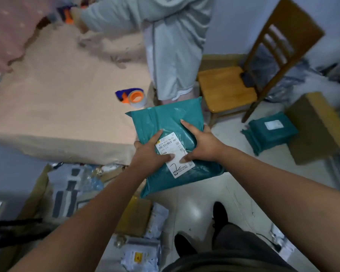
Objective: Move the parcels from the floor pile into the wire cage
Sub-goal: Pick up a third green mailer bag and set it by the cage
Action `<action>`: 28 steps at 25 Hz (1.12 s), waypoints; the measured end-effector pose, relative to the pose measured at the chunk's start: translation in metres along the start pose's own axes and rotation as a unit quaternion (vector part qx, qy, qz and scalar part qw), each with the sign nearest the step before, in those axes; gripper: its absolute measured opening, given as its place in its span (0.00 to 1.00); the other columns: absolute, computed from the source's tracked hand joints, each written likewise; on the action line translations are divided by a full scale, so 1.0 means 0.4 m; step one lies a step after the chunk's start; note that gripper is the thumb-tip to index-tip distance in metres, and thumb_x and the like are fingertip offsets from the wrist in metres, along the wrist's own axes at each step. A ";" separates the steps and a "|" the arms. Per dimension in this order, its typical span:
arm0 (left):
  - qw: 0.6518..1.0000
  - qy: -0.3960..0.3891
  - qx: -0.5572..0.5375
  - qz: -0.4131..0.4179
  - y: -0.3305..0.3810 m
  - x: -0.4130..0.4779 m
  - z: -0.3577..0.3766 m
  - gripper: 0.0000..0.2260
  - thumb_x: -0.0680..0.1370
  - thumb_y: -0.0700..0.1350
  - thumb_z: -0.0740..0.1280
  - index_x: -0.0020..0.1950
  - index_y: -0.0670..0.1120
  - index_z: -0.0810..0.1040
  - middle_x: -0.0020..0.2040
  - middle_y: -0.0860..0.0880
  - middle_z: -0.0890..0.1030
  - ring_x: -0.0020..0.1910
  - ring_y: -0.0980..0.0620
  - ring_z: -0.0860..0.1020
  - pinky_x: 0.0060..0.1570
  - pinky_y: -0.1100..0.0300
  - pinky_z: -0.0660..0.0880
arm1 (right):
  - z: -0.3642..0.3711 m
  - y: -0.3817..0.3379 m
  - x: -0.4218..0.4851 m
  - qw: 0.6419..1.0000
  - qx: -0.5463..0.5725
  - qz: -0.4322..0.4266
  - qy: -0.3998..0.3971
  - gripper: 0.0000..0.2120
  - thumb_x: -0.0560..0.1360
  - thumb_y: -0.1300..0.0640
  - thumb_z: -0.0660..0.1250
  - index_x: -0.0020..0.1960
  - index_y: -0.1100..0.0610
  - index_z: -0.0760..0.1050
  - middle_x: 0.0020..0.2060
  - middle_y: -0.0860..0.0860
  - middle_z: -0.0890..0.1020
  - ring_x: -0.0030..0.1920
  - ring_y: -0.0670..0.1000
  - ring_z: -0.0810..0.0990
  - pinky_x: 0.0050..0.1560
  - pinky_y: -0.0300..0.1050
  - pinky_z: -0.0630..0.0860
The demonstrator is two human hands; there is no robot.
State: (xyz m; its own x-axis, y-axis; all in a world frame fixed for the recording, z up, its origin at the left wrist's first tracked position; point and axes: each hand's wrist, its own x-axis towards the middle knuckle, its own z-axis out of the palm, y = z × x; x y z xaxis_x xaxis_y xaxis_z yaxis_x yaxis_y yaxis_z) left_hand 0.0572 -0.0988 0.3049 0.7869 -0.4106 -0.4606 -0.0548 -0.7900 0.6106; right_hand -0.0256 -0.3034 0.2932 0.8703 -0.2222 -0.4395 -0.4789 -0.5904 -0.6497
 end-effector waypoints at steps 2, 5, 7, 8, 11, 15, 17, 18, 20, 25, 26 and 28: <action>0.999 -0.028 0.022 0.039 0.078 0.036 0.035 0.43 0.71 0.55 0.79 0.79 0.66 0.58 0.67 0.43 0.62 0.69 0.40 0.69 0.72 0.55 0.65 | -0.050 0.063 -0.028 0.999 0.026 0.028 0.034 0.64 0.59 0.45 0.86 0.79 0.30 0.46 0.72 0.57 0.57 0.72 0.61 0.67 0.75 0.50 0.64; 0.990 -0.067 0.060 0.111 0.199 0.095 0.118 0.43 0.70 0.57 0.78 0.80 0.63 0.59 0.70 0.44 0.67 0.73 0.43 0.66 0.72 0.56 0.64 | -0.125 0.174 -0.070 0.993 0.051 0.074 0.079 0.63 0.60 0.45 0.85 0.80 0.31 0.45 0.71 0.58 0.58 0.72 0.62 0.67 0.75 0.50 0.64; 0.983 -0.092 0.083 0.139 0.295 0.129 0.195 0.43 0.70 0.58 0.78 0.80 0.64 0.59 0.69 0.44 0.68 0.73 0.44 0.66 0.72 0.55 0.65 | -0.179 0.261 -0.101 0.986 0.065 0.106 0.108 0.63 0.60 0.44 0.85 0.80 0.32 0.45 0.71 0.58 0.58 0.72 0.62 0.67 0.74 0.51 0.64; 0.980 -0.106 0.092 0.143 0.346 0.143 0.237 0.43 0.71 0.57 0.78 0.80 0.65 0.59 0.66 0.44 0.67 0.71 0.43 0.66 0.71 0.55 0.65 | -0.208 0.308 -0.115 0.982 0.073 0.122 0.121 0.64 0.60 0.44 0.85 0.80 0.32 0.45 0.72 0.58 0.57 0.73 0.62 0.66 0.74 0.51 0.64; 0.970 -0.140 0.104 0.171 0.484 0.179 0.360 0.42 0.72 0.54 0.78 0.80 0.64 0.59 0.63 0.44 0.66 0.72 0.42 0.65 0.71 0.57 0.64 | -0.293 0.442 -0.151 0.970 0.097 0.158 0.156 0.64 0.59 0.44 0.86 0.80 0.32 0.45 0.75 0.59 0.54 0.75 0.63 0.64 0.76 0.53 0.62; 0.951 -0.178 0.134 0.214 0.659 0.221 0.509 0.42 0.71 0.54 0.78 0.80 0.64 0.60 0.71 0.40 0.64 0.74 0.45 0.62 0.71 0.62 0.60 | -0.397 0.604 -0.206 0.951 0.130 0.201 0.198 0.65 0.58 0.43 0.86 0.80 0.31 0.44 0.74 0.59 0.54 0.74 0.64 0.65 0.76 0.56 0.64; 0.940 -0.202 0.143 0.234 0.741 0.233 0.576 0.42 0.72 0.52 0.79 0.80 0.63 0.60 0.70 0.40 0.65 0.74 0.45 0.62 0.72 0.62 0.59 | -0.444 0.675 -0.235 0.941 0.141 0.220 0.215 0.64 0.58 0.42 0.85 0.80 0.31 0.44 0.74 0.60 0.53 0.74 0.64 0.65 0.76 0.56 0.65; 0.934 -0.212 0.149 0.243 0.778 0.240 0.609 0.42 0.72 0.52 0.79 0.80 0.63 0.60 0.69 0.41 0.65 0.73 0.44 0.63 0.72 0.62 0.60 | -0.465 0.709 -0.248 0.936 0.145 0.231 0.223 0.64 0.58 0.42 0.85 0.79 0.30 0.44 0.75 0.61 0.53 0.74 0.65 0.65 0.76 0.56 0.65; 0.924 -0.228 0.172 0.254 0.835 0.254 0.657 0.42 0.72 0.53 0.79 0.79 0.65 0.59 0.64 0.43 0.66 0.70 0.41 0.67 0.72 0.58 0.63 | -0.497 0.756 -0.267 0.926 0.157 0.246 0.240 0.64 0.59 0.43 0.85 0.79 0.30 0.44 0.76 0.61 0.51 0.75 0.65 0.64 0.76 0.56 0.65; 0.891 -0.263 0.224 0.294 0.985 0.331 0.791 0.41 0.72 0.54 0.78 0.79 0.65 0.59 0.69 0.42 0.64 0.71 0.43 0.68 0.70 0.60 0.64 | -0.558 0.867 -0.272 0.889 0.202 0.288 0.293 0.63 0.60 0.44 0.85 0.80 0.32 0.45 0.75 0.59 0.53 0.73 0.63 0.67 0.74 0.55 0.68; 0.884 -0.271 0.234 0.302 1.012 0.355 0.817 0.41 0.73 0.53 0.78 0.80 0.65 0.59 0.70 0.42 0.64 0.72 0.44 0.67 0.68 0.62 0.64 | -0.568 0.888 -0.263 0.880 0.217 0.296 0.302 0.63 0.60 0.45 0.85 0.80 0.32 0.45 0.74 0.58 0.53 0.73 0.63 0.68 0.74 0.54 0.68; 0.870 -0.287 0.248 0.317 1.051 0.397 0.861 0.41 0.73 0.51 0.78 0.80 0.63 0.60 0.72 0.44 0.67 0.73 0.47 0.66 0.67 0.62 0.65 | -0.581 0.922 -0.243 0.864 0.242 0.310 0.315 0.64 0.60 0.45 0.85 0.80 0.32 0.45 0.73 0.58 0.53 0.72 0.63 0.68 0.74 0.52 0.67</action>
State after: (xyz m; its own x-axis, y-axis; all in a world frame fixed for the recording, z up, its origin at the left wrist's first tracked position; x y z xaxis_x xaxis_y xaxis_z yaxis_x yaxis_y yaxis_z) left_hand -0.0523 -0.6530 0.2666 0.0744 -0.8819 -0.4656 -0.7356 -0.3638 0.5715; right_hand -0.2602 -0.6798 0.2403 0.2453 -0.8478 -0.4702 -0.7353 0.1534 -0.6601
